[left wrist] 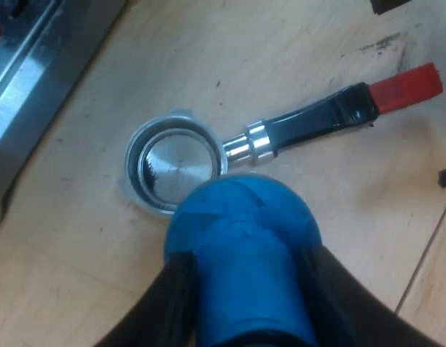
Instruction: Grind coffee beans and then tamp
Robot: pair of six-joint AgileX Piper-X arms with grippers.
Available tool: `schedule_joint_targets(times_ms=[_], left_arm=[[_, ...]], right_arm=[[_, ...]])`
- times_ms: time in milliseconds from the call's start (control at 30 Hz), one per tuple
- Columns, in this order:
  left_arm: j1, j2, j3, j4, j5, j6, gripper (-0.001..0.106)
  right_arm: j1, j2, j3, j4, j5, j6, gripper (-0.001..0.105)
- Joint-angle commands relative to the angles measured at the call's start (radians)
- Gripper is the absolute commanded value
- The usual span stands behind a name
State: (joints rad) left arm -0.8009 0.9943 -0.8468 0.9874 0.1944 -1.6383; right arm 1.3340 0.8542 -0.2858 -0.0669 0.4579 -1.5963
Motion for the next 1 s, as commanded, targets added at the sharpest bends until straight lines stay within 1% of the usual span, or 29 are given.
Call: schedule_joint_targets(times_ms=[33, 300, 467, 567, 733, 800, 867, 1000], left_arm=[[-0.007, 0.04, -0.011, -0.041, 0.004, -0.003, 0.0], [-0.007, 0.125, -0.011, -0.091, 0.004, -0.003, 0.0], [-0.007, 0.167, -0.011, -0.095, -0.035, -0.003, 0.0], [-0.007, 0.184, -0.011, -0.112, -0.034, -0.003, 0.0], [-0.007, 0.187, -0.011, -0.153, -0.034, -0.003, 0.0], [-0.007, 0.187, -0.011, -0.155, -0.051, -0.003, 0.0], [0.002, 0.187, -0.011, -0.155, -0.068, -0.003, 0.0], [0.035, 0.187, -0.011, -0.163, -0.063, -0.003, 0.0]], right_arm=[[-0.004, -0.007, -0.002, -0.011, 0.001, 0.0, 0.088], [-0.004, -0.007, -0.002, -0.011, 0.001, 0.0, 0.088], [-0.004, -0.007, -0.002, -0.011, 0.001, 0.0, 0.088], [-0.004, -0.007, -0.002, -0.011, 0.001, 0.003, 0.088], [-0.004, -0.007, -0.002, -0.011, 0.001, 0.003, 0.088], [-0.004, -0.007, -0.002, -0.011, 0.001, 0.007, 0.088], [-0.004, -0.007, -0.002, -0.011, 0.001, 0.007, 0.088], [-0.004, -0.007, -0.002, -0.011, 0.001, 0.007, 0.088]])
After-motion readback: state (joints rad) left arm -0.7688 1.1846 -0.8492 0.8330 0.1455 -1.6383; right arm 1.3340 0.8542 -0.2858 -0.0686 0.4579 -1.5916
